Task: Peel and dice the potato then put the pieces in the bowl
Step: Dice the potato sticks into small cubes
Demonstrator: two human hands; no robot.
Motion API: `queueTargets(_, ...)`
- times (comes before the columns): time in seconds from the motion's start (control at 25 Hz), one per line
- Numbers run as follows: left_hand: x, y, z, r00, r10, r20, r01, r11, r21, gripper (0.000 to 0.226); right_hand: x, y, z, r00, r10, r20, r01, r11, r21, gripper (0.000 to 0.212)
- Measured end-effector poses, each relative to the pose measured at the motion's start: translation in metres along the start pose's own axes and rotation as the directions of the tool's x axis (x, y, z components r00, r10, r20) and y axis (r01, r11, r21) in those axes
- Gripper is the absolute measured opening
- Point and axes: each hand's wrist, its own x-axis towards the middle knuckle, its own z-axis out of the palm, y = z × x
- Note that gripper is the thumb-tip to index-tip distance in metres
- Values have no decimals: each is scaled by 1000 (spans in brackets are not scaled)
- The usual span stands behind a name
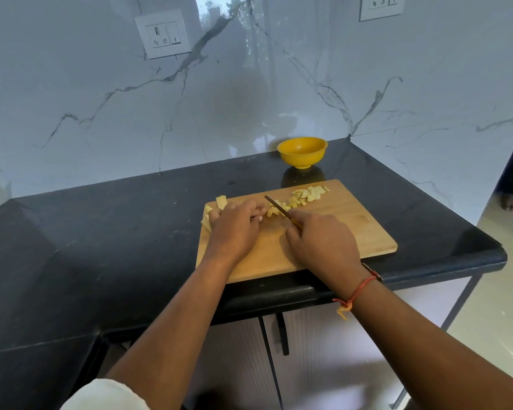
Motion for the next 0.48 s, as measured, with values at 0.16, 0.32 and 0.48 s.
queueTargets(0.16,0,-4,-2,994,-27,-104,17,995,-98,30,0,2,4,1000,-16,-22,16,1000,-19,40)
queueTargets(0.32,-4,-13,-17,917,-253,-309,106,900,-423,24,-1,5,9,995,-74,-63,70,995,-65,41)
queueTargets(0.48,-4,-25,-42,943,-320,-94,264,888,-376,17,-4,7,11,989,-120,-81,114,991,-77,40)
